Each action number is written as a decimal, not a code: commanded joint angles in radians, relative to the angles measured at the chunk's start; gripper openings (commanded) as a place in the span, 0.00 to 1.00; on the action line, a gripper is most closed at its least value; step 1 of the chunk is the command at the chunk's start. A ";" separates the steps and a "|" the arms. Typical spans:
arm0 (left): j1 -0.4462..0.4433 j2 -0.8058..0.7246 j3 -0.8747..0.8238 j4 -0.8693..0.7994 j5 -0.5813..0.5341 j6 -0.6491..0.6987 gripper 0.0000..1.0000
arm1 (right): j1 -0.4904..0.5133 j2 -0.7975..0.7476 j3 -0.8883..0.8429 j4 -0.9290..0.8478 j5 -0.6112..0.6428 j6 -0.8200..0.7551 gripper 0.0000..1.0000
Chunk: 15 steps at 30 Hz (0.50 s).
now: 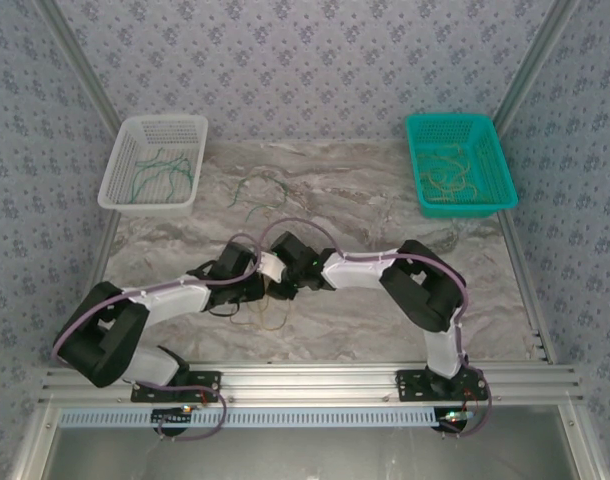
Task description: Untangle the cables
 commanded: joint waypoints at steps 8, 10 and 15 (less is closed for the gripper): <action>0.010 -0.168 -0.070 0.089 -0.126 0.004 0.12 | 0.002 0.017 -0.068 -0.055 0.085 0.001 0.00; 0.019 -0.226 -0.088 0.080 -0.153 -0.010 0.27 | -0.021 -0.022 -0.081 -0.052 0.070 0.004 0.00; 0.040 -0.429 -0.146 0.069 -0.210 -0.022 0.46 | -0.082 -0.117 -0.129 -0.041 0.010 0.026 0.00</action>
